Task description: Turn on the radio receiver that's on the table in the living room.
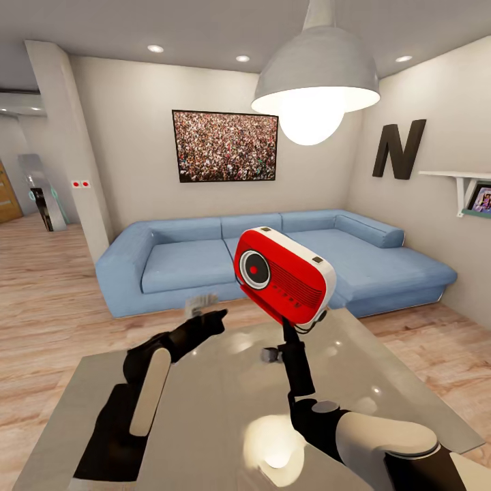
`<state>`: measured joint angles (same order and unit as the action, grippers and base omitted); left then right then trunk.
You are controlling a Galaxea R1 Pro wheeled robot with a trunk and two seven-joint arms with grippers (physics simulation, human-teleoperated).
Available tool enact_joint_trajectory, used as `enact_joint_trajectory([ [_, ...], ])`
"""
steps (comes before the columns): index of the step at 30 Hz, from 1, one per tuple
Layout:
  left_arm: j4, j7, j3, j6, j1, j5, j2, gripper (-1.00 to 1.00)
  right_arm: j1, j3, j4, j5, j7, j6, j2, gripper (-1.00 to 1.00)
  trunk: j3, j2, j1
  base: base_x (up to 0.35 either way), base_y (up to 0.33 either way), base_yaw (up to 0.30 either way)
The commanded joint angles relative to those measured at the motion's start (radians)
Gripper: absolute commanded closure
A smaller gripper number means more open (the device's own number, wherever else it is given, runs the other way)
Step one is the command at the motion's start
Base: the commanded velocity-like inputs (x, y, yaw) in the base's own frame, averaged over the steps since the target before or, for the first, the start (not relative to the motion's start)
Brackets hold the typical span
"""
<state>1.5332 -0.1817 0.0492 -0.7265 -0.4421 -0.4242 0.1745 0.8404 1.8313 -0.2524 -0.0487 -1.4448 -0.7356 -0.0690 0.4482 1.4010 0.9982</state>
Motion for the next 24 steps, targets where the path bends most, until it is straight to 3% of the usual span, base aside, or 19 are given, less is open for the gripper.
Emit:
enact_joint_trajectory([
  [1,0.001,-0.018,0.001,-0.001,-0.004,-0.011,0.000,1.00,0.000,0.000,0.000,0.003,0.000,-0.001,0.000,1.00,0.000,0.000,0.000,0.000,0.000,0.000],
  [9,0.008,-0.054,0.001,-0.069,-0.053,-0.030,0.000,1.00,0.000,0.000,0.001,0.003,0.000,-0.001,0.000,1.00,0.000,0.000,0.000,0.000,0.000,0.000],
  [20,0.016,-0.095,0.001,-0.091,-0.109,-0.037,0.000,1.00,0.000,0.000,0.001,0.003,0.000,-0.001,0.000,1.00,0.000,0.000,0.000,0.000,0.000,0.000],
  [24,0.016,-0.100,0.001,-0.120,-0.135,-0.077,0.000,1.00,0.000,0.000,0.001,0.003,0.000,-0.001,0.000,1.00,0.000,0.000,0.000,0.000,0.000,0.000],
])
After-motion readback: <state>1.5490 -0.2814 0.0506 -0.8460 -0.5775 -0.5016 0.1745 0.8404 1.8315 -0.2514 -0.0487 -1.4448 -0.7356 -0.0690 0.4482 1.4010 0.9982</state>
